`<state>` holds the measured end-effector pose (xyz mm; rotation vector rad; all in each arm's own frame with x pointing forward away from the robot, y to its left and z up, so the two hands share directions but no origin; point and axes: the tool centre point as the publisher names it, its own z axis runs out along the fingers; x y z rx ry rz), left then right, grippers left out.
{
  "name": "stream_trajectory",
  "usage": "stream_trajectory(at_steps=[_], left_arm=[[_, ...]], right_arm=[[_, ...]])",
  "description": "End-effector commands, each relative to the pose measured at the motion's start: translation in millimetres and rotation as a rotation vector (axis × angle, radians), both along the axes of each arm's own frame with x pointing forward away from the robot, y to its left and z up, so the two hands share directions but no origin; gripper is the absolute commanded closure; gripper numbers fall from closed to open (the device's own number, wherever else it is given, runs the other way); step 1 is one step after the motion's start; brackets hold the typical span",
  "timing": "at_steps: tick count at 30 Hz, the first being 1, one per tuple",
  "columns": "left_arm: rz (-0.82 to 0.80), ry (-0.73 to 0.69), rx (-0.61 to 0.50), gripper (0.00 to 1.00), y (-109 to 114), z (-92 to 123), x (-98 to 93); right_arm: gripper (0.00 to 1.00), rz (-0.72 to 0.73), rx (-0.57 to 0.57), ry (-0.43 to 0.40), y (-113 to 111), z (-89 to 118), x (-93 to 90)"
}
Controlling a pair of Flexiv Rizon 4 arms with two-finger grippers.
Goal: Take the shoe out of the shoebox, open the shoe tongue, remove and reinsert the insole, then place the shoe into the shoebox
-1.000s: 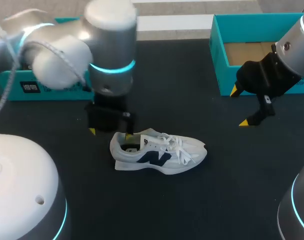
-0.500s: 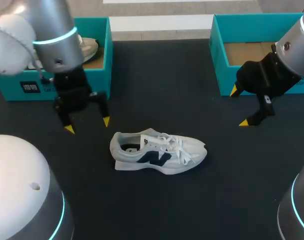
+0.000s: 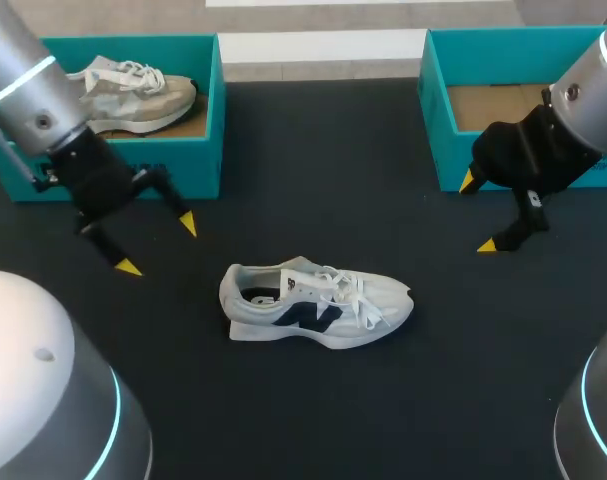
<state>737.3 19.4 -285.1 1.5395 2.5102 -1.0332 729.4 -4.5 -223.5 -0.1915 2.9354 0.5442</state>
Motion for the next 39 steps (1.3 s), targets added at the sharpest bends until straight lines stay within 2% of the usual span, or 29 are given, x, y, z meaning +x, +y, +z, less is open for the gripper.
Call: stream_trajectory(at_steps=[1, 8, 12, 16, 19, 25, 28, 39], left_arm=[[0.235, 0.250, -0.185, 0.00, 9, -12, 8.4], [0.422, 0.495, -0.299, 0.00, 23, -26, 10.5], [0.460, 0.598, -0.342, 0.00, 29, -33, 2.8], [0.518, 0.642, -0.383, 0.00, 40, -37, -3.9], [0.584, 0.650, -0.430, 0.00, 52, -39, -15.8], [0.744, 0.647, -0.529, 0.00, 79, -57, -27.3], [0.795, 0.630, -0.537, 0.00, 89, -62, -33.2], [0.810, 0.637, -0.537, 0.00, 93, -66, -36.1]], right_arm=[[0.00, -0.001, -0.003, 0.000, 1, -1, 0.7], [0.00, -0.001, -0.003, 0.000, 1, -1, 0.7], [0.00, -0.001, -0.003, 0.000, 1, -1, 0.7], [0.00, -0.001, -0.003, 0.000, 1, -1, 0.7], [0.00, -0.001, -0.003, 0.000, 1, -1, 0.7], [0.00, -0.001, -0.003, 0.000, 1, -1, 0.7], [0.00, -0.001, -0.003, 0.000, 1, -1, 0.7], [0.00, -0.001, -0.003, 0.000, 1, -1, 0.7]])
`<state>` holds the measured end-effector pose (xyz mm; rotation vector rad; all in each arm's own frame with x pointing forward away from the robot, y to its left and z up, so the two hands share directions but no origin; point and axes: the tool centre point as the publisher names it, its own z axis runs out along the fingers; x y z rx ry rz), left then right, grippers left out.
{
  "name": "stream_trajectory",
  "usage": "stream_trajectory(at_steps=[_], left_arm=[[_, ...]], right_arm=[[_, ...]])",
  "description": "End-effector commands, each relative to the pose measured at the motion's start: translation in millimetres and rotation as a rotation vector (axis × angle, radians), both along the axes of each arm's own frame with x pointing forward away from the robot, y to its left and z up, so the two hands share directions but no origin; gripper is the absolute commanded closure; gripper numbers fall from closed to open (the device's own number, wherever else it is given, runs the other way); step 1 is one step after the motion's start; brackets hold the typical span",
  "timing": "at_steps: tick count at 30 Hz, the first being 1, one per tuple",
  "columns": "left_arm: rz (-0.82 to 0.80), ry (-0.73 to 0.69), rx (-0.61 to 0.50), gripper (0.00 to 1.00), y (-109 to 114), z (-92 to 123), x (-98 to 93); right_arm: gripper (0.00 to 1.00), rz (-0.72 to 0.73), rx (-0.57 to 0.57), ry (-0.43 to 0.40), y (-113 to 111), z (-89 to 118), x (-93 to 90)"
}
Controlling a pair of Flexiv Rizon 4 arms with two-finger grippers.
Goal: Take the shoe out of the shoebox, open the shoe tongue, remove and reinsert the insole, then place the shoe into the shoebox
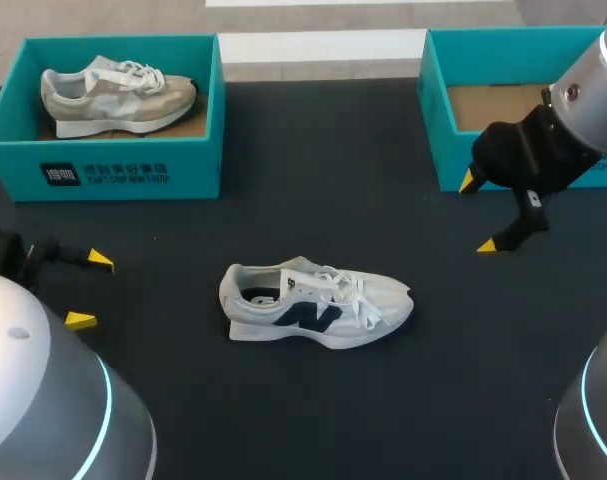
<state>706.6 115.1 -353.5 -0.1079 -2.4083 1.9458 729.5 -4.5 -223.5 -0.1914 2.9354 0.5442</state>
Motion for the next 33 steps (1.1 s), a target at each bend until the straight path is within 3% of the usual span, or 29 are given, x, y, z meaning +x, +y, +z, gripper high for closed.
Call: stream_trajectory(at_steps=[1, 24, 33], left_arm=[[0.101, -0.023, 0.007, 0.00, -3, 3, -5.4], [0.101, -0.023, 0.007, 0.00, -3, 3, -5.4], [0.127, -0.038, 0.066, 0.00, -10, -13, -4.6]], right_arm=[[0.00, -0.001, -0.003, 0.000, 1, -1, 0.6], [0.00, -0.001, -0.003, 0.000, 1, -1, 0.6], [0.00, -0.001, -0.003, 0.000, 1, -1, 0.6]])
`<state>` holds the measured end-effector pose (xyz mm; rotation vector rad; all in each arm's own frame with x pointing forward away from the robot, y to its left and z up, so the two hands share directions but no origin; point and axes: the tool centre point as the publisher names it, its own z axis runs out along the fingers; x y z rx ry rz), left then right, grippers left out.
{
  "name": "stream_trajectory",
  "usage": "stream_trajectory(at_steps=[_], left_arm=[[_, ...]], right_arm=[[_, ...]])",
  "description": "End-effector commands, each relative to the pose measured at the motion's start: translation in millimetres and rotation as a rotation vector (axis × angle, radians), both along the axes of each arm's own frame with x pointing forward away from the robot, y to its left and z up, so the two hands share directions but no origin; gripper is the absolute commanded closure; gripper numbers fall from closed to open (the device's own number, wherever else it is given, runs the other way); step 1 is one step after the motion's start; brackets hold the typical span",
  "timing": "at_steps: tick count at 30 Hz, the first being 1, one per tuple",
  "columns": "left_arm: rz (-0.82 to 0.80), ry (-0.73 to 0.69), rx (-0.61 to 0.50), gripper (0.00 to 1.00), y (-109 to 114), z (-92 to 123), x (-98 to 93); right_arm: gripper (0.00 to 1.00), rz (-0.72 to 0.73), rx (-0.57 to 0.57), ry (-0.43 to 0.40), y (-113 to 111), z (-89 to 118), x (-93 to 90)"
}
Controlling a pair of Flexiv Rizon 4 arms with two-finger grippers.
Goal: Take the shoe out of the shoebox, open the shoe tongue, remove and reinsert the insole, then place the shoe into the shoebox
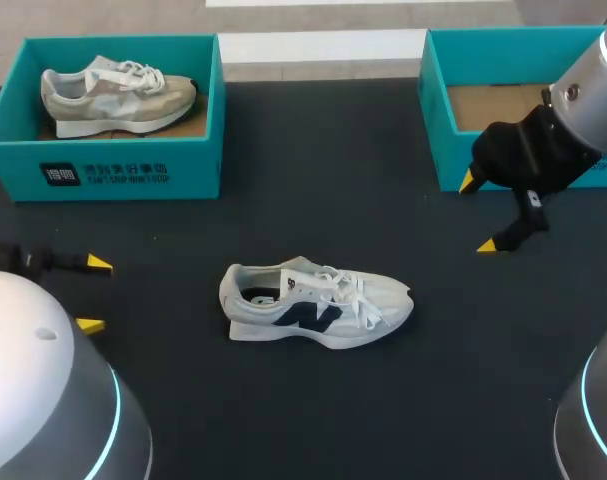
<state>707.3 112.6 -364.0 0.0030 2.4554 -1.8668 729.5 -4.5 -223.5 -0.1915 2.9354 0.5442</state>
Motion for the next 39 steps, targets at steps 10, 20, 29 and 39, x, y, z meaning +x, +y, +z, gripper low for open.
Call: stream_trajectory(at_steps=[10, 20, 29, 39], left_arm=[[-0.011, 0.015, 0.068, 0.00, -13, -19, -2.3], [0.017, 0.050, 0.082, 0.00, -16, -21, -3.9], [0.035, 0.076, 0.056, 0.00, -60, -21, -5.9], [0.051, 0.083, 0.057, 0.00, -91, -21, -0.3]], right_arm=[[0.00, -0.001, -0.003, 0.000, 1, -1, 0.6], [0.00, -0.001, -0.003, 0.000, 1, -1, 0.6], [0.00, -0.001, -0.003, 0.000, 1, -1, 0.6], [0.00, -0.001, -0.003, 0.000, 1, -1, 0.6]])
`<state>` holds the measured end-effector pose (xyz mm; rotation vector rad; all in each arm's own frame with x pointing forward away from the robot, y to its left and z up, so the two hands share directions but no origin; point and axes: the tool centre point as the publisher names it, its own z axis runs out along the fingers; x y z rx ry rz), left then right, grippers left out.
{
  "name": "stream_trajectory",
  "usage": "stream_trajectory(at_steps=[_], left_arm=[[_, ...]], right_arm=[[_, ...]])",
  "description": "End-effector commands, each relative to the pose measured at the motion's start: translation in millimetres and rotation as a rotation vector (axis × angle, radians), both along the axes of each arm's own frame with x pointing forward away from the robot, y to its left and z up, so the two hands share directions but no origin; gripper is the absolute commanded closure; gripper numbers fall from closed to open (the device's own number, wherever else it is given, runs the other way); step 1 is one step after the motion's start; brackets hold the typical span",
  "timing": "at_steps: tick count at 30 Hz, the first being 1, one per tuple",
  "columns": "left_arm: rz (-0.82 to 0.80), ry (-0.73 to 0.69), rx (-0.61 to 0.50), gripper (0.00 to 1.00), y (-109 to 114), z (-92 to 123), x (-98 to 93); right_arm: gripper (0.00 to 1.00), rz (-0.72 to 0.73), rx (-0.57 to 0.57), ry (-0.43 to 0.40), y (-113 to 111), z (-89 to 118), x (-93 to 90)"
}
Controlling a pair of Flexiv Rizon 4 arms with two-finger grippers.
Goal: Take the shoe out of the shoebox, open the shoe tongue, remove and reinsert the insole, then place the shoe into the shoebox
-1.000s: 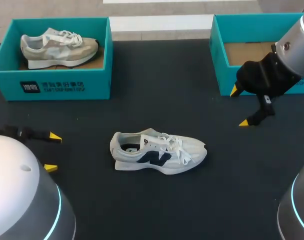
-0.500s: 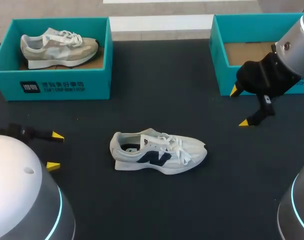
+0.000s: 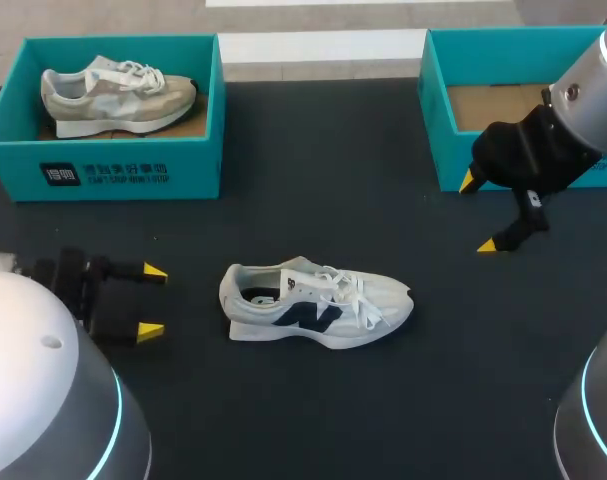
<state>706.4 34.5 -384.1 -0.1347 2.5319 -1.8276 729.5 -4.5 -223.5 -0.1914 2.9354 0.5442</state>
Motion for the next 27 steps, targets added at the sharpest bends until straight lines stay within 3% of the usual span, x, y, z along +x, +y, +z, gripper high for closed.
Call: stream_trajectory(at_steps=[1, 27], left_arm=[[0.005, -0.006, 0.010, 0.00, -17, -1, 1.2], [0.036, 0.002, 0.040, 0.00, -86, -16, 12.9]], right_arm=[[0.00, -0.001, -0.003, 0.000, 1, -1, 0.6], [0.00, -0.001, -0.003, 0.000, 1, -1, 0.6]])
